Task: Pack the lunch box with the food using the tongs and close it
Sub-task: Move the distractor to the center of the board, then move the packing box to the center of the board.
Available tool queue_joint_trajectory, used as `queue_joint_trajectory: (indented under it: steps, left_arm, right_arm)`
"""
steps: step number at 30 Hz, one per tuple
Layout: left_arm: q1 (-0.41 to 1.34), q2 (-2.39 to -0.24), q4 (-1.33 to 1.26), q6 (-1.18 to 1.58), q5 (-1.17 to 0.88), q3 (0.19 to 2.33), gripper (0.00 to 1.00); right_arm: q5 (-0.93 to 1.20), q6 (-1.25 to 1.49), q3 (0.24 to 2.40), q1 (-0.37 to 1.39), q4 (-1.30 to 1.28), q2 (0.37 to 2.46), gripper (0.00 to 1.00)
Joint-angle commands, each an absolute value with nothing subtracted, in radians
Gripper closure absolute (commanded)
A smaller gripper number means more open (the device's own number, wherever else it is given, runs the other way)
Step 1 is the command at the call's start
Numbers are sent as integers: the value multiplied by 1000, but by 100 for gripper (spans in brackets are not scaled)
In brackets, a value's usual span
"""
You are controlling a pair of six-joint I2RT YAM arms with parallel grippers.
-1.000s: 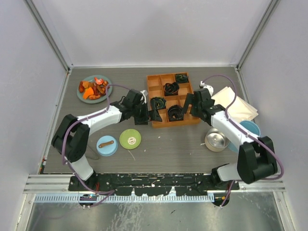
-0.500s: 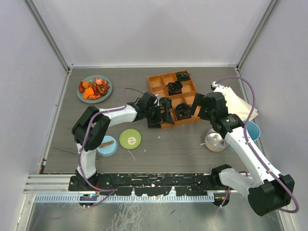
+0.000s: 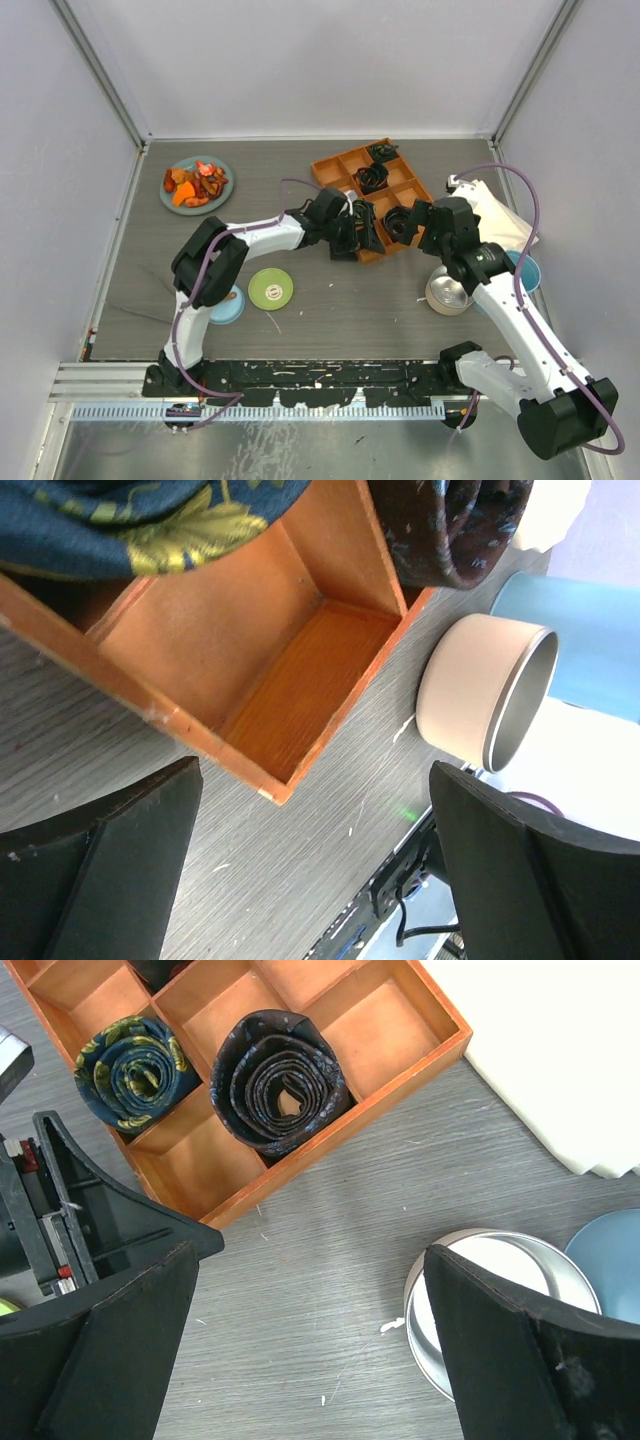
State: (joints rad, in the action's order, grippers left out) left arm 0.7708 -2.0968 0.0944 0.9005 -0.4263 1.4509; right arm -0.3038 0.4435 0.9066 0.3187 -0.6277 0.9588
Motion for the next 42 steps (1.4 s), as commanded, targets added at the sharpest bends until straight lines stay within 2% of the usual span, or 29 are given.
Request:
queue_joint_trajectory:
  steps: [1,9,16,21,27,36,42]
  left_arm:
    - [774,-1962,111,831,-408,1406,2]
    - [773,-1664,288,671,-289,1232,2]
    - [755,-1396,420,636,-114,1065,2]
    - [683,-1214,516,622,-34,973,2]
    - [577,-1034,630,601,38,911,2]
    - [423,-924,769,574,77,891,2]
    - [322,-901,850,579,111,888,2]
  right_arm:
    - [-347,453,944,317,-638,919,0]
    - [-358,476,947,316,-716,878,0]
    - [-233,559,831,315,-791,887,0]
    - [-227,606,753,315,-790,864,0]
    - [-243,621,775,315,-813,919,0]
    - [-150,643,712,315,-730,1013,0]
    - [88,612,680,317,-583,1095,0]
